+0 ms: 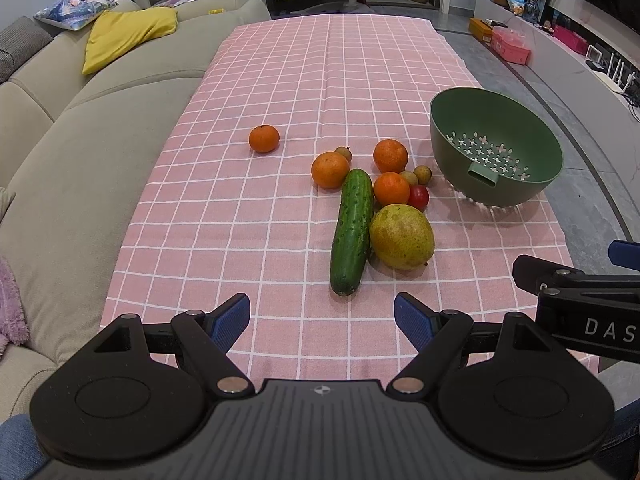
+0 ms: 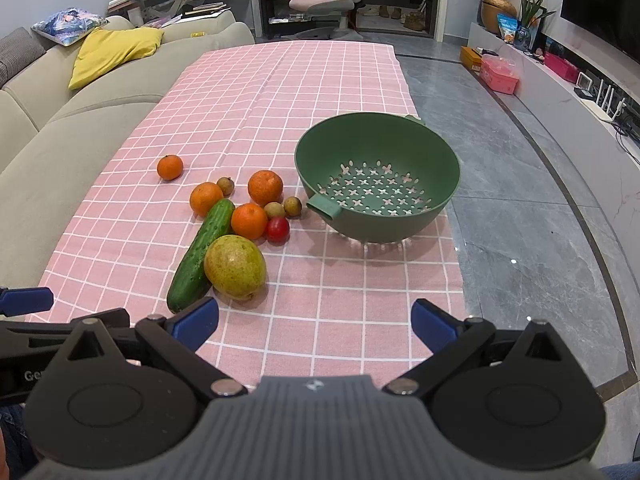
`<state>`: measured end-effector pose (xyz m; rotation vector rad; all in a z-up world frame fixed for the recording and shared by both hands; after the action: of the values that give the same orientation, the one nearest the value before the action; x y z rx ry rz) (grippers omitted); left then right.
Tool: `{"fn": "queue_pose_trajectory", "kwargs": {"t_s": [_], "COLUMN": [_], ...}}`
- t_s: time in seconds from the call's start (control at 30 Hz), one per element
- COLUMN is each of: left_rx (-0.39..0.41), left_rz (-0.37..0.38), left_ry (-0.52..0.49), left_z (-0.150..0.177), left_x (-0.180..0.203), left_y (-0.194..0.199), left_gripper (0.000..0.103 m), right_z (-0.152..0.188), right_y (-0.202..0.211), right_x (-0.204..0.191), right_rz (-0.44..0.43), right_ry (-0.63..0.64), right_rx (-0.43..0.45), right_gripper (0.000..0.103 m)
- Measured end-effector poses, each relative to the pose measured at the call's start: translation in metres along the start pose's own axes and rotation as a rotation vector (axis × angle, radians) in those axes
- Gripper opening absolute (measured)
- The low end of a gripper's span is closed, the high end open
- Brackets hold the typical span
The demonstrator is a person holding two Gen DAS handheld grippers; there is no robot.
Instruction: Organize fruits
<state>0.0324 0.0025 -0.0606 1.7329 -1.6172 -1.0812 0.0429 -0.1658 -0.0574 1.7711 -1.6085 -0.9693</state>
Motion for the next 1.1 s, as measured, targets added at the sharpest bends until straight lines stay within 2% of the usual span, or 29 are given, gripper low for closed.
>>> {"fn": "queue_pose_trajectory", "kwargs": {"t_s": [1.1], "left_rx": [-0.001], "left_rz": [0.006], "left_ry": [0.0], "left_z": [0.0009], "left_x": [-0.0006], "left_y": [0.0001], "left_gripper": [0.096], "right_z": [-0.0013], "right_y": [0.001], "right_x": [0.0005], "right_rz": [0.007], "right_ry": [0.003], "right_rx": [-0.002], "right_gripper": [0.098]}}
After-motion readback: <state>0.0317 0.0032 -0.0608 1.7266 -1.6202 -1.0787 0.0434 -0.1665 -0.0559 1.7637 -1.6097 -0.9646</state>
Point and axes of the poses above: each gripper's, at about its wrist camera, not at the fingertips, and y roughly against the way its jaws point, x to its right, z to its underside, the point moved 6 cm from there along -y, roughly the way its jaws point, and after that the axes turned 8 degrees about -z, right-handed, at the moved point
